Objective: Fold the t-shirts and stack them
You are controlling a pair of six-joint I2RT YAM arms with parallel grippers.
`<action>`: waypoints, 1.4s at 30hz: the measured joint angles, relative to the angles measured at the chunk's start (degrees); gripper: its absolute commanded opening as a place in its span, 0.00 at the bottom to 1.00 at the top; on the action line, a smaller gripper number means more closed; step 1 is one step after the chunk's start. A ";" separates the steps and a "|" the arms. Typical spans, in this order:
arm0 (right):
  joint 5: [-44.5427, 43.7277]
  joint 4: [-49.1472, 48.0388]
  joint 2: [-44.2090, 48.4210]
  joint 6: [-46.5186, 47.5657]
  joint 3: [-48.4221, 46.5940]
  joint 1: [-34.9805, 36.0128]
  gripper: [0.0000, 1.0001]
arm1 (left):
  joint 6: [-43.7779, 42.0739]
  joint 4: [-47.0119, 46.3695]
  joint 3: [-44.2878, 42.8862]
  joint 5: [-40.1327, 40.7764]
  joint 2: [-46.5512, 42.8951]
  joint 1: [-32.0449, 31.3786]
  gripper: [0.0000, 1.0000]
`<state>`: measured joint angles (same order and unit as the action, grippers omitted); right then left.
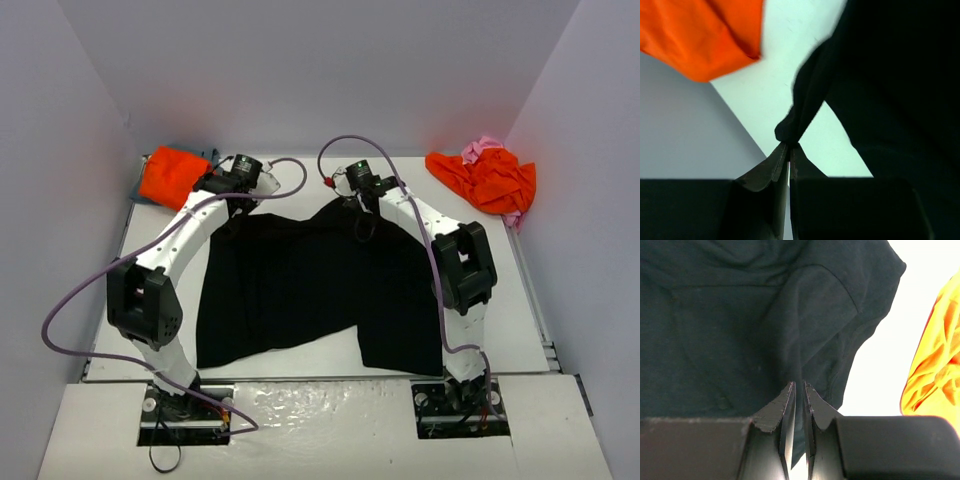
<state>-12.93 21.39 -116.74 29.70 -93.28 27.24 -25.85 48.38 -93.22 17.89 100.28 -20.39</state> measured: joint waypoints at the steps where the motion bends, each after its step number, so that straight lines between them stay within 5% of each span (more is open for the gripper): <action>1: 0.09 -0.16 0.02 -0.09 0.16 -0.30 0.10 | 0.29 0.20 2.38 -0.83 -1.54 -0.57 0.00; 8: 0.47 -0.55 0.95 -0.44 2.59 -1.00 0.10 | 0.33 5.37 16.58 -6.90 -11.50 -0.75 0.00; 22: 0.64 -0.82 2.46 -2.97 2.80 -5.09 0.22 | -1.37 14.59 26.09 -15.50 -25.03 -1.21 0.01; 23: 0.48 -0.82 2.46 -2.99 2.80 -5.19 0.26 | -1.36 14.66 27.30 -15.30 -25.66 -1.34 0.05; 26: 0.18 -0.83 2.50 -2.93 2.80 -5.42 0.33 | -1.26 14.95 30.95 -13.89 -28.06 -1.74 0.83; 27: 0.15 -0.82 2.50 -2.89 2.80 -5.45 0.35 | -1.15 14.71 31.95 -12.57 -29.09 -1.82 0.95; 30: 0.14 -0.83 2.50 -2.99 2.79 -5.48 0.48 | -0.72 13.91 33.56 -8.11 -31.57 -1.82 0.97; 37: 0.09 -0.83 2.50 -3.35 2.74 -5.52 0.47 | -0.13 6.30 31.37 0.35 -31.41 -1.74 0.97; 42: 0.42 0.26 2.16 -3.46 -0.58 -6.36 0.46 | 0.77 2.60 21.94 1.06 -25.06 -1.72 0.97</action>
<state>-12.52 21.65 -114.58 26.24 -93.86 20.88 -25.08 50.98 -71.28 18.95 75.21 -22.11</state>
